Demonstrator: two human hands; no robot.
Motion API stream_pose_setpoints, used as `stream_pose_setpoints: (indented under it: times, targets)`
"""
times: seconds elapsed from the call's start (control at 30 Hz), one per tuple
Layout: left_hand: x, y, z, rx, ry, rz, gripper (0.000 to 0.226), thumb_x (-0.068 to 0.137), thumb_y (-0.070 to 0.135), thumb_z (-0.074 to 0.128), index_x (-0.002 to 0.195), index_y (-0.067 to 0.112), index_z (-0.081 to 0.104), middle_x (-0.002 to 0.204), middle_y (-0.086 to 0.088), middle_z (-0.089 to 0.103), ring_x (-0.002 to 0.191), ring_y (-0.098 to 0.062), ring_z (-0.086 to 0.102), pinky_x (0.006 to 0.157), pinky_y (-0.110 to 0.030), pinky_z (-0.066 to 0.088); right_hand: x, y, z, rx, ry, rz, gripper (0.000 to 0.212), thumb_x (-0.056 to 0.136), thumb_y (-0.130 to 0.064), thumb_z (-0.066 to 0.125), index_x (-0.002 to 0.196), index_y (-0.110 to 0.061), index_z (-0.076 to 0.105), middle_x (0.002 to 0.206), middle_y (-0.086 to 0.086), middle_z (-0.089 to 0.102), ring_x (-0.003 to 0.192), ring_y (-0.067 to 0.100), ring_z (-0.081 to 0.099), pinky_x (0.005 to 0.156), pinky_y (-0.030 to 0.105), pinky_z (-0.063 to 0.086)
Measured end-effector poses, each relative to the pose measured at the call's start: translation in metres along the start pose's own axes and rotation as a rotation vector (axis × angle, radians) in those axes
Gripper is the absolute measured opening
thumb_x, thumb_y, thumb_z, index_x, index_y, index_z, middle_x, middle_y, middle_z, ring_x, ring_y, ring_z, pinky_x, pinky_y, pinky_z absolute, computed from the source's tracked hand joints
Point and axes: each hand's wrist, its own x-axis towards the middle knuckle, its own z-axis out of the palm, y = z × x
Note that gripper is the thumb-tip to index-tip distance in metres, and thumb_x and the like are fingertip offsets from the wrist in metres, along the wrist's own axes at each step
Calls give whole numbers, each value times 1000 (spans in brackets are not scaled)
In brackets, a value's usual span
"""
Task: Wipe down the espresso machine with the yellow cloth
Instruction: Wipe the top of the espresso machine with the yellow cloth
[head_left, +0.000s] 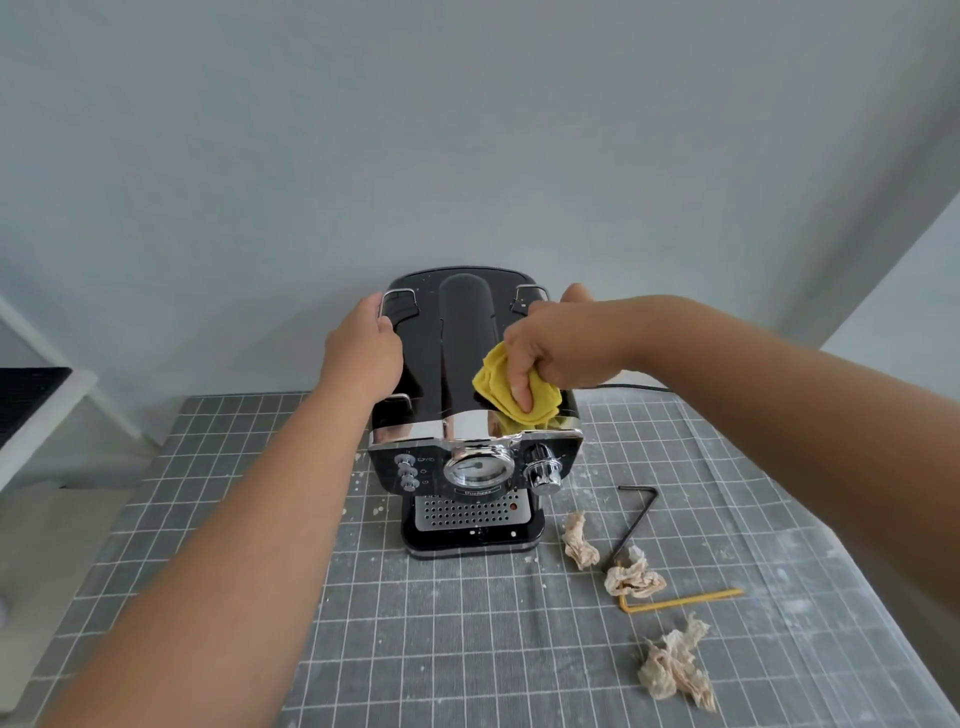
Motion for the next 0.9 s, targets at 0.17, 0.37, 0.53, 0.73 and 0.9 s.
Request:
stream_pose_setpoints:
  times: [0.17,0.37,0.53,0.73,0.9]
  targets:
    - [1,-2,-1,1,-14,-6,44,102,17,29,146,20,35,146,-4,43,134,-24,38,101,-27,29,17,-3,1,-106,178,72,45,79,-3,44,75,-42,66,93,-9,59,97,14,51,84,36,22]
    - [0,0,-1,-7,-22,-20,45,103,18,29,147,21,32,149,-3,40,136,-24,37,105,-30,29,-1,-10,17,-88,166,11,42,79,-2,46,78,-38,68,95,-13,58,95,12,49,88,38,26]
    - [0,-1,-1,16,-22,-8,44,102,17,28,145,21,37,145,-3,46,132,-24,41,98,-29,32,-18,-3,-6,87,233,-54,49,75,1,48,77,-44,68,100,-11,57,97,12,53,89,39,39]
    - [-4,6,-4,71,6,38,40,101,10,29,138,12,43,139,-11,49,126,-29,44,93,-32,35,-46,50,-22,594,884,407,28,82,-12,56,92,-36,67,83,-6,66,67,9,61,61,15,46]
    - [-1,4,-6,136,-4,105,47,99,8,32,146,15,34,148,-9,39,134,-28,36,106,-35,31,-21,51,23,339,531,328,31,85,-9,58,112,-19,68,116,5,57,104,22,57,89,25,39]
